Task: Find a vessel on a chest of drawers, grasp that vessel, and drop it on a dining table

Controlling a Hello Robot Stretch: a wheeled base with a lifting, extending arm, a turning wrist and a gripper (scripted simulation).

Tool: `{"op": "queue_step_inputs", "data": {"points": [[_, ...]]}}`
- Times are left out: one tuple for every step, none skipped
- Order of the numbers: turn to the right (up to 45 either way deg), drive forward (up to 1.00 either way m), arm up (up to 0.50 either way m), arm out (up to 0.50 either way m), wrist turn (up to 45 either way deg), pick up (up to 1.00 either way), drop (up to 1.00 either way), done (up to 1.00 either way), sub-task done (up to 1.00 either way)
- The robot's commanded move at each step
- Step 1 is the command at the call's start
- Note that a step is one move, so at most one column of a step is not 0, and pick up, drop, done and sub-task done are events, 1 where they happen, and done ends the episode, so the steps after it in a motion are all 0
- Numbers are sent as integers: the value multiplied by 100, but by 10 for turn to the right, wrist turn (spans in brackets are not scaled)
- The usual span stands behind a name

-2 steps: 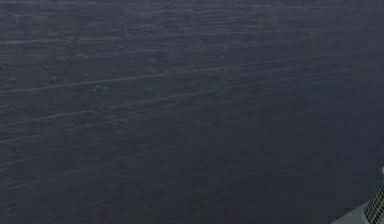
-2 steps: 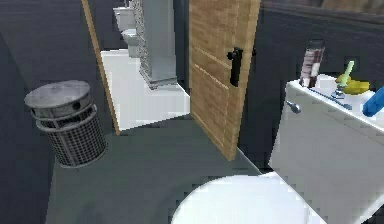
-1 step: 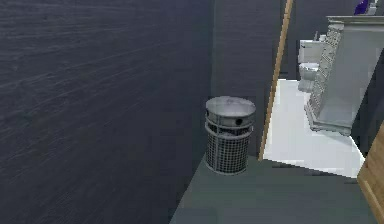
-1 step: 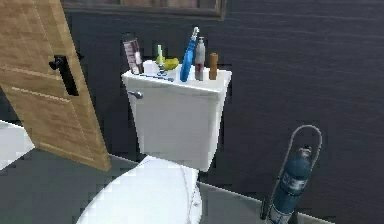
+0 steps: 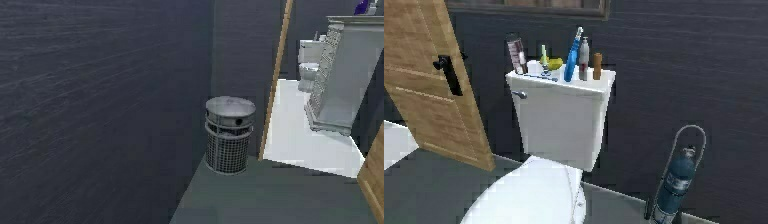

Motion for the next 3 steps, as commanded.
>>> {"op": "queue_step_inputs", "data": {"points": [[-270, 0, 0, 0, 0, 0, 0, 0, 0], [450, 0, 0, 0, 0, 0, 0, 0, 0], [-450, 0, 0, 0, 0, 0, 0, 0, 0]]}}
